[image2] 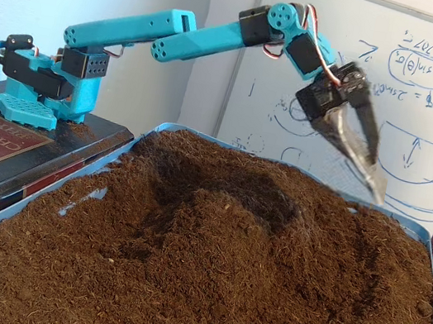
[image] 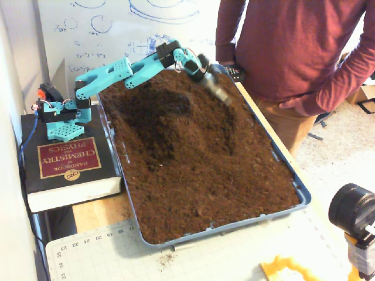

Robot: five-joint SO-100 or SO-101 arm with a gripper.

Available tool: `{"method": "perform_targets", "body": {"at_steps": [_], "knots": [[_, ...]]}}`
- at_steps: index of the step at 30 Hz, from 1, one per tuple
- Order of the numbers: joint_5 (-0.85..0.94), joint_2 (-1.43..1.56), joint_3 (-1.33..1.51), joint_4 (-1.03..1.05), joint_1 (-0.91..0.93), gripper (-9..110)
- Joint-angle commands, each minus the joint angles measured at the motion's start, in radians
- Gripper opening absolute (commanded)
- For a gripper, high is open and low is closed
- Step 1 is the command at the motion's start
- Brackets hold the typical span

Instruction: Build a berm.

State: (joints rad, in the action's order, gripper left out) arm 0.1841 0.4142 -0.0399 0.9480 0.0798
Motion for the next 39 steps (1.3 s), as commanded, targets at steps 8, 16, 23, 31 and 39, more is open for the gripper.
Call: {"method": "perform_targets", "body": {"at_steps": [8, 16, 23, 31, 39], "knots": [[-0.006, -0.356, -0.034, -0.497, -0.115, 1], [-0.006, -0.549, -0.017, -0.541, -0.129, 1], [-0.002, -0.568, -0.015, -0.448, -0.127, 0], [0.005, -0.456, -0.017, -0.002, -0.127, 1], [0.008, -0.354, -0.032, 0.341, -0.12, 1]]}}
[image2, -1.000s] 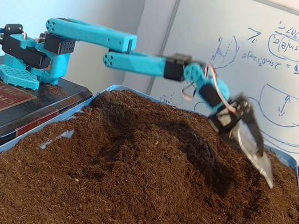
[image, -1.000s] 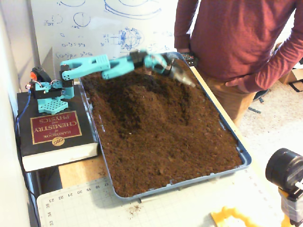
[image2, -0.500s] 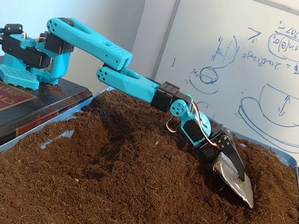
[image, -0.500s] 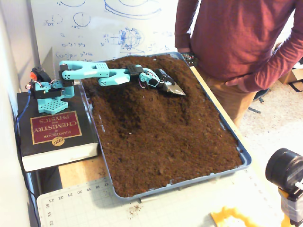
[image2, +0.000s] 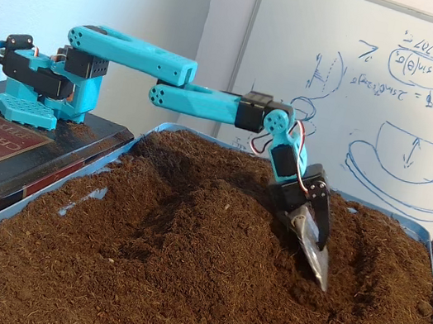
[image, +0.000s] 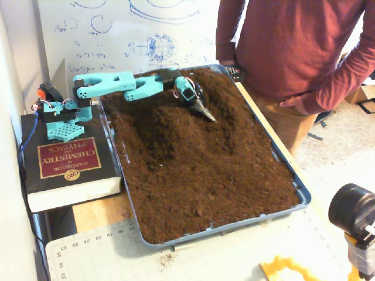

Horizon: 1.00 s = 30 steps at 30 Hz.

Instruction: Build a berm.

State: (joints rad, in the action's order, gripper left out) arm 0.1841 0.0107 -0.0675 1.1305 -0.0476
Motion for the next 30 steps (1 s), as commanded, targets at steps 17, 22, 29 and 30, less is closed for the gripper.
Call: {"method": "perform_targets", "body": {"at_steps": [17, 22, 29, 30], "knots": [[-0.005, 0.23, 0.011, 0.385, 0.015, 1], [-0.006, 0.35, 0.009, 0.39, 0.015, 1], [-0.015, 0.515, 0.009, 0.377, 0.015, 1], [-0.029, 0.526, 0.009, 0.376, 0.015, 1]]}}
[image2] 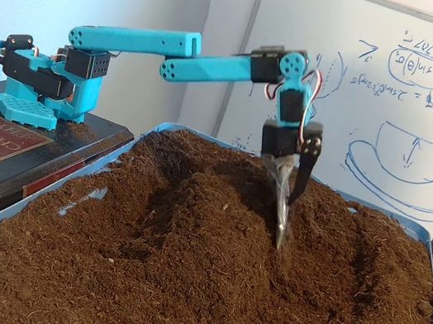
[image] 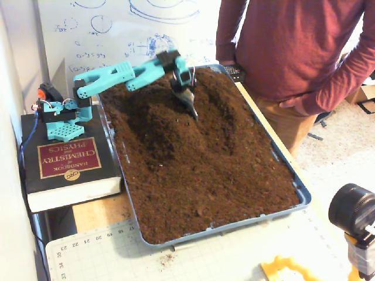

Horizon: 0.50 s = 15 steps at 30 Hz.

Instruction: Build a berm.

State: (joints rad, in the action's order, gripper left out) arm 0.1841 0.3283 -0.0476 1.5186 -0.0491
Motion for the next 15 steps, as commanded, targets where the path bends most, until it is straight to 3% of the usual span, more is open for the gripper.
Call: {"method": "perform_targets", "body": {"at_steps": [1, 7, 15], "knots": [[-0.049, 0.216, -0.011, -0.012, 0.015, 1], [-0.256, 0.221, -0.012, -0.109, -0.034, 1], [-0.446, -0.005, -0.025, -0.586, -0.17, 1]]}}
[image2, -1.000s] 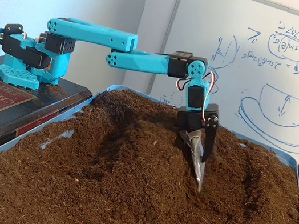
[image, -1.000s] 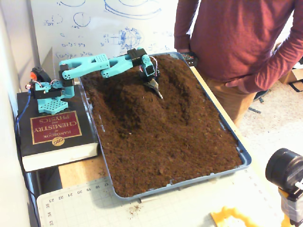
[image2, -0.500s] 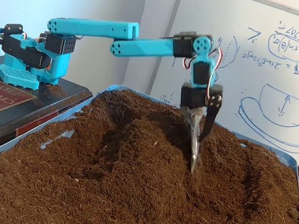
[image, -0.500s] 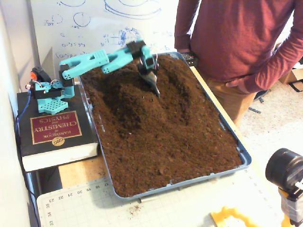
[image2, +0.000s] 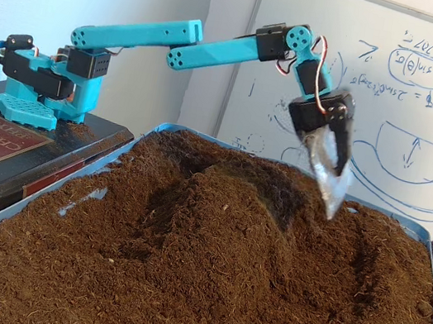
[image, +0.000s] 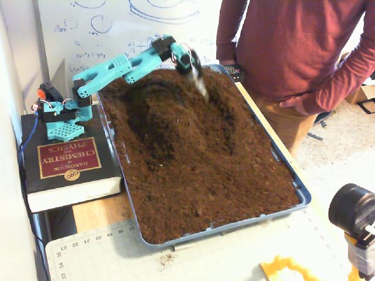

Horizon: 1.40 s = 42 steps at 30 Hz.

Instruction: Build a berm.

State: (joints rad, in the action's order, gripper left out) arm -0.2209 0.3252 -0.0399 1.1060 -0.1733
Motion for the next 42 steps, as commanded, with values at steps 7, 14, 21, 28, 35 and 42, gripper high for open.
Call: {"method": "perform_targets", "body": {"at_steps": [7, 14, 21, 28, 35, 42], "knots": [[-0.035, -0.206, -0.017, -0.514, -0.094, 0], [-0.034, -0.305, -0.017, -0.499, -0.089, 0], [-0.034, -0.298, -0.025, -0.334, -0.075, 0], [-0.032, -0.152, -0.015, -0.011, -0.075, 0], [0.026, -0.023, -0.015, 0.252, -0.061, 0], [0.144, 0.031, -0.025, 0.299, -0.017, 0]]}}
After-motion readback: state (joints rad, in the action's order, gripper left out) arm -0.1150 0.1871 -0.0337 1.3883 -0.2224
